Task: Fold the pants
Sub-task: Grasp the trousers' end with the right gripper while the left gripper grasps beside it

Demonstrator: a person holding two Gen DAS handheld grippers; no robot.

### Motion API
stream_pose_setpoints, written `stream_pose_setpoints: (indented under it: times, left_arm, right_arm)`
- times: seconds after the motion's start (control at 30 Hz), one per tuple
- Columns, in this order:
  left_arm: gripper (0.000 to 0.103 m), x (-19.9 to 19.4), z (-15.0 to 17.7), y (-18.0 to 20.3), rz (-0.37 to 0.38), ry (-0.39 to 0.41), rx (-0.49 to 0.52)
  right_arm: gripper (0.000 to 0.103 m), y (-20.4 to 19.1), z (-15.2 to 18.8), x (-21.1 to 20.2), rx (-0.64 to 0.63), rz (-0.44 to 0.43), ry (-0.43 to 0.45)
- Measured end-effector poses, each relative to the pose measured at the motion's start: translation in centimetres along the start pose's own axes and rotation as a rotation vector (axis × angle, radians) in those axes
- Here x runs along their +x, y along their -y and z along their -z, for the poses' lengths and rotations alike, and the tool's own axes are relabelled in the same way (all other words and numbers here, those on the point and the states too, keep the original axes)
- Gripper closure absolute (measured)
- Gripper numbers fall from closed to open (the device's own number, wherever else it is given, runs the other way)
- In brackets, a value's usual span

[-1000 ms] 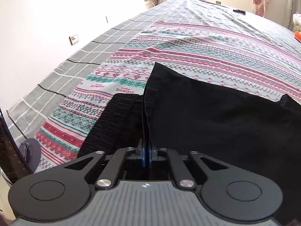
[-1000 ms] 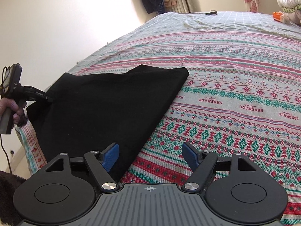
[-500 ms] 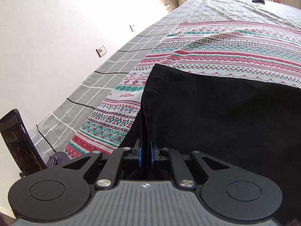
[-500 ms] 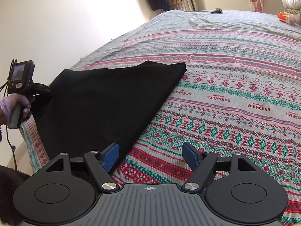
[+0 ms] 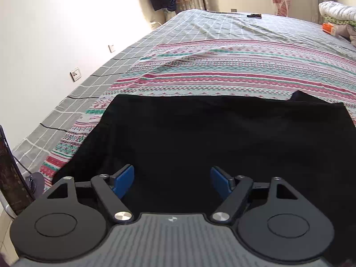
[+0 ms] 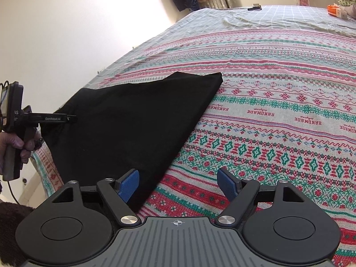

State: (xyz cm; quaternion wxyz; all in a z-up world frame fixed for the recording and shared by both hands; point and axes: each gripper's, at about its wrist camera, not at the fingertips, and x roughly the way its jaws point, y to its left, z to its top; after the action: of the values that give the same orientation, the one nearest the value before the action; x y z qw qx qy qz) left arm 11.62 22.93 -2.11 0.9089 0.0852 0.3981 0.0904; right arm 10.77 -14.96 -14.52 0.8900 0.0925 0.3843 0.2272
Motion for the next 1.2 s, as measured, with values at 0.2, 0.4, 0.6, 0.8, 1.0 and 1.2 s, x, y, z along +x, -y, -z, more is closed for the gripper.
stream_pose_setpoints:
  times: [0.2,0.4,0.6,0.8,1.0,1.2]
  left_arm:
    - [0.000,-3.0,2.2,5.1,0.162,0.026,0.051]
    - [0.000,-5.2,5.0,10.0,0.289,0.051,0.162]
    - [0.000,-4.2,7.6,10.4,0.379,0.058,0.192]
    - [0.000,-5.8,8.8,10.7,0.445,0.084,0.215]
    - [0.000,-7.4,9.5,10.6,0.516,0.135,0.259]
    - [0.000,-9.2,10.3,12.6,0.599,0.221,0.368]
  right_arm:
    - [0.023,0.1,0.2,0.0,0.042,-0.023,-0.033]
    - [0.025,0.0,0.4,0.0,0.098,-0.097,-0.071]
    - [0.057,0.2,1.3,1.2,0.208,-0.226,-0.159]
    - [0.069,0.7,2.5,2.3,0.340,-0.344,-0.210]
    - [0.078,1.9,3.0,3.2,0.478,-0.401,-0.246]
    - [0.078,2.4,2.1,2.6,0.542,-0.468,-0.234]
